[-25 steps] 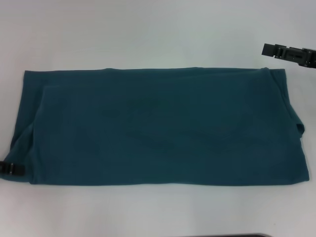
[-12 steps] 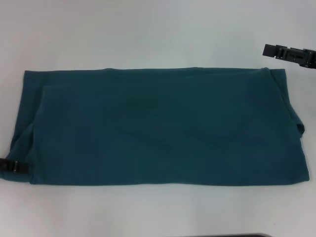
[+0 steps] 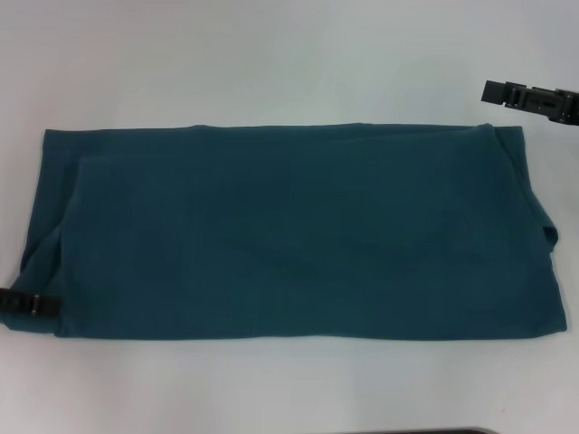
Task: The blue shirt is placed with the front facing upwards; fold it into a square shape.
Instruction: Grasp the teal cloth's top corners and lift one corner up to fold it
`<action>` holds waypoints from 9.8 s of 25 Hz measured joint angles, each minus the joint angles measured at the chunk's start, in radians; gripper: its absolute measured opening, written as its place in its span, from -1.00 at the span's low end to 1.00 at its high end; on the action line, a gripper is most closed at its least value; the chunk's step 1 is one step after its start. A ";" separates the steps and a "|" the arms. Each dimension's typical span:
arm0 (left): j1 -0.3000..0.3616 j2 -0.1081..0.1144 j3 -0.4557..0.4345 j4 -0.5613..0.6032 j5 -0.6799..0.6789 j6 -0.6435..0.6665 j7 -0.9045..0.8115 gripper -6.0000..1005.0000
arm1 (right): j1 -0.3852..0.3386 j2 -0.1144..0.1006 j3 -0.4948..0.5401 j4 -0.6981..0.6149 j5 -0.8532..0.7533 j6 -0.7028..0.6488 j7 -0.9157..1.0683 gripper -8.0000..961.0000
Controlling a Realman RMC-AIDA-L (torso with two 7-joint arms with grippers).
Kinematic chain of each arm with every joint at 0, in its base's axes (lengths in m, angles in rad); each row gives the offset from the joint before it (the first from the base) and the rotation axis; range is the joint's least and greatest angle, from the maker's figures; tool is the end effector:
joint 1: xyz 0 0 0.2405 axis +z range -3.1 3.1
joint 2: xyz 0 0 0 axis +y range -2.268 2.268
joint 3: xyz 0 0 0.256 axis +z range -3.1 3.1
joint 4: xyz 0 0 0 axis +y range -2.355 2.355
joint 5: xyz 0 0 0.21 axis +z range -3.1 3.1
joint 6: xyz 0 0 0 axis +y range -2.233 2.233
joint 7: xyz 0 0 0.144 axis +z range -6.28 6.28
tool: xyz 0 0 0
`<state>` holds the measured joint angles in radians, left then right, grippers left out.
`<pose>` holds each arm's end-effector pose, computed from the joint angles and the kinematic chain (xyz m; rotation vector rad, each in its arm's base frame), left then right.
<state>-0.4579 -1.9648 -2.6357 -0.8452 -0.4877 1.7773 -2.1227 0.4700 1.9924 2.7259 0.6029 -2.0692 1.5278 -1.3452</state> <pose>-0.3564 0.2683 0.0733 -2.4086 -1.7753 0.0331 0.3238 0.3240 0.0554 -2.2769 1.3330 0.8292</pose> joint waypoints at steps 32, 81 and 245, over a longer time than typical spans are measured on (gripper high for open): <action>-0.007 -0.001 0.002 0.000 0.004 0.010 -0.004 0.29 | 0.006 0.002 0.001 0.001 0.000 -0.002 0.000 0.54; 0.013 0.067 -0.035 0.017 -0.002 -0.046 -0.002 -0.98 | 0.033 0.014 -0.006 -0.016 -0.004 -0.009 -0.008 0.53; -0.025 -0.028 0.258 -0.226 -0.869 0.270 0.199 -0.94 | 0.464 0.123 -0.976 -0.408 0.433 -0.526 -0.220 -0.91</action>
<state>-0.4825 -1.9927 -2.3780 -1.0712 -1.3568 2.0473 -1.9240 0.9335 2.1153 1.7500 0.1949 -1.6362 1.0016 -1.5653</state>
